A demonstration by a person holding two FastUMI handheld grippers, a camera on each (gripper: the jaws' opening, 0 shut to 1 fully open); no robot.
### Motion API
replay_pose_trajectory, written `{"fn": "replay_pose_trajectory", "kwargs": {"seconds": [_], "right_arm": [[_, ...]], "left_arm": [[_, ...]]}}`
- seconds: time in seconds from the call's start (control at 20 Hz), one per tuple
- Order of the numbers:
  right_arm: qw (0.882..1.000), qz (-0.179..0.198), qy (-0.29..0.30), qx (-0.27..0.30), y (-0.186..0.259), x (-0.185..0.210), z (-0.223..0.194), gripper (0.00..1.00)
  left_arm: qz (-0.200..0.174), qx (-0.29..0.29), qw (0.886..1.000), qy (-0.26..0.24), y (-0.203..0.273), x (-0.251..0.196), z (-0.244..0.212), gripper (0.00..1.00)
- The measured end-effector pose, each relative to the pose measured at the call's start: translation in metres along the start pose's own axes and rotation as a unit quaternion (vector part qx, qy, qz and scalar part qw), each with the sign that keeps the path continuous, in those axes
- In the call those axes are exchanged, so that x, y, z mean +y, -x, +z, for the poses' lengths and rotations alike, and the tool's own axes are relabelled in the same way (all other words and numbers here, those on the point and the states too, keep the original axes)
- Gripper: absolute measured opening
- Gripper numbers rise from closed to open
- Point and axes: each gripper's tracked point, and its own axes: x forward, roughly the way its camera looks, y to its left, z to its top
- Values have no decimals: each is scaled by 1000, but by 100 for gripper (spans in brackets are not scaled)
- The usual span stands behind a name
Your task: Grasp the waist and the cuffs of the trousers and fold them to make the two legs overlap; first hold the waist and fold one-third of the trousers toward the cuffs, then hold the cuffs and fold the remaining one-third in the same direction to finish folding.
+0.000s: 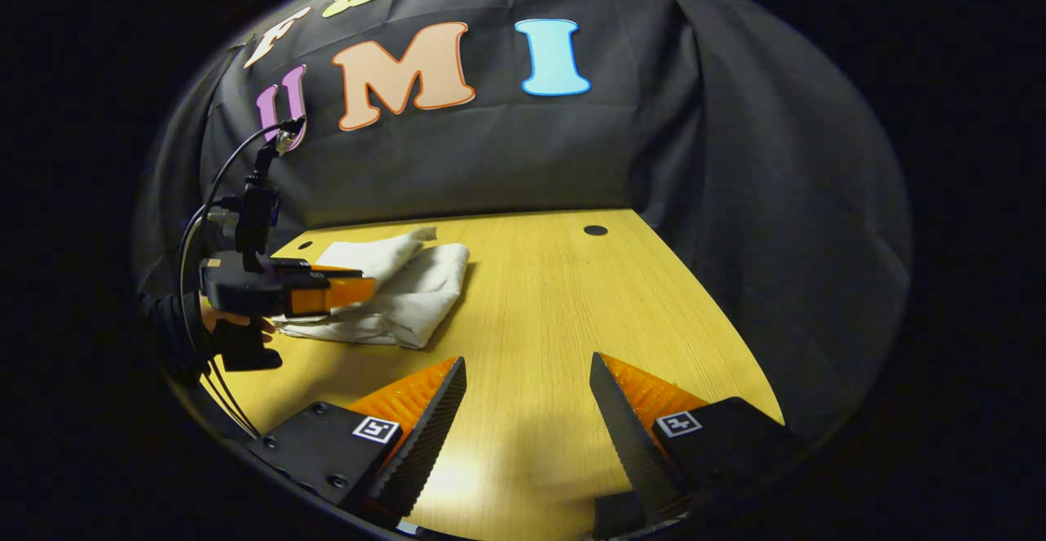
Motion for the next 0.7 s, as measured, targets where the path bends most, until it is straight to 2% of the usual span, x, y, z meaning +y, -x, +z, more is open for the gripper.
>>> {"fn": "replay_pose_trajectory", "kwargs": {"seconds": [0.15,0.2,0.25,0.45,0.55,0.6,0.65,0.7], "right_arm": [[1000,19,9,-23,-3,22,30,98],[999,22,14,-39,-3,31,45,94],[998,26,20,-57,-2,40,61,98],[991,43,33,-121,2,80,121,98],[987,41,42,-149,5,96,149,98],[984,42,43,-166,8,104,164,94],[981,45,40,-182,11,115,178,98],[978,49,35,-198,14,126,192,98]], "left_arm": [[14,-25,999,-14,26,2,17,99],[24,-41,999,-21,40,9,26,95],[34,-58,997,-24,52,15,35,95],[97,-97,990,-3,105,63,61,97],[125,-120,985,21,129,85,77,97],[138,-135,981,33,144,96,86,97],[149,-149,977,41,158,109,95,96],[165,-157,973,43,169,124,101,97]]}}
